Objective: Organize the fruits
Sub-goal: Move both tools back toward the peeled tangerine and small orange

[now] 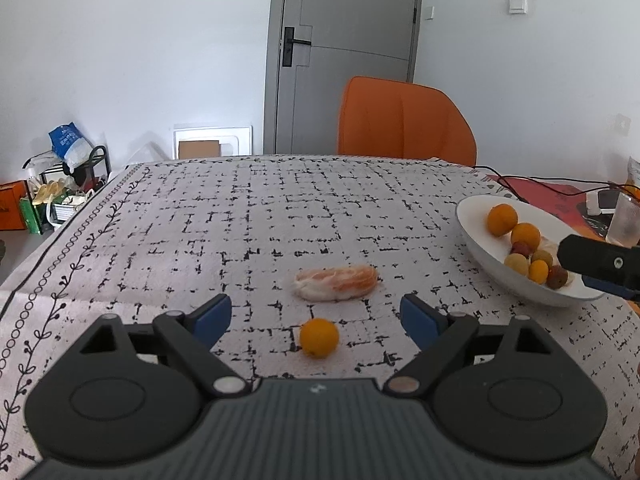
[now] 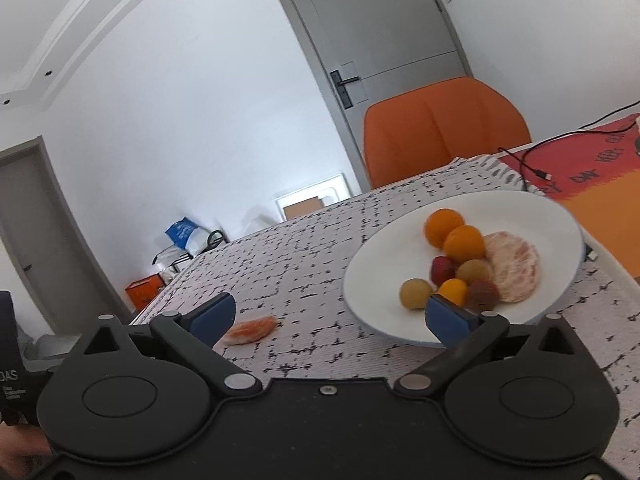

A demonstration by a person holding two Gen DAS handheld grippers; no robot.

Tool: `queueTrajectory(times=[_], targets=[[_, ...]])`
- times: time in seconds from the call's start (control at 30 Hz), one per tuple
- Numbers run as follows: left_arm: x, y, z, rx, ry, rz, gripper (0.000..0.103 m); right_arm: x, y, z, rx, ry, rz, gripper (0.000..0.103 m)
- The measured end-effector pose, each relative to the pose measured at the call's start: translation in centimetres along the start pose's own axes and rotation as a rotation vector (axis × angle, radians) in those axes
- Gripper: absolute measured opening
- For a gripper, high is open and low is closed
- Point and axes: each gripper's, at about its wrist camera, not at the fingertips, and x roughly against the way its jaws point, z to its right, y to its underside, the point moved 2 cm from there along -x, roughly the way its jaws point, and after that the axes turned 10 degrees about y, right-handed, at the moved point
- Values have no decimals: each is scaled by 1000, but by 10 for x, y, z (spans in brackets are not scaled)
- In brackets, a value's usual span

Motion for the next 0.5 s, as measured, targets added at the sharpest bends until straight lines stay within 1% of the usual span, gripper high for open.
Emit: queueTrajectory(times=[0.2,0.3,0.4,0.43,0.47,0.5], targets=[[-7,8,-4,13,19,-18,90,-5,4,-12,28,-19,-25,103],[-11,12,-9,53,36,-19,90,-7,6,-18,41,-30,-37,103],[-16,13,-15,96,36,-30,86,-11,6,-22,48,-40,-52,103],[-16,13,-17,105,38,-28,83,-12,7,-25,54,-42,-57,103],[-16,13,-18,110,41,-28,76,-14,7,-27,61,-44,-61,103],[-17,14,-19,115,45,-35,71,-15,8,-30,65,-46,-65,103]])
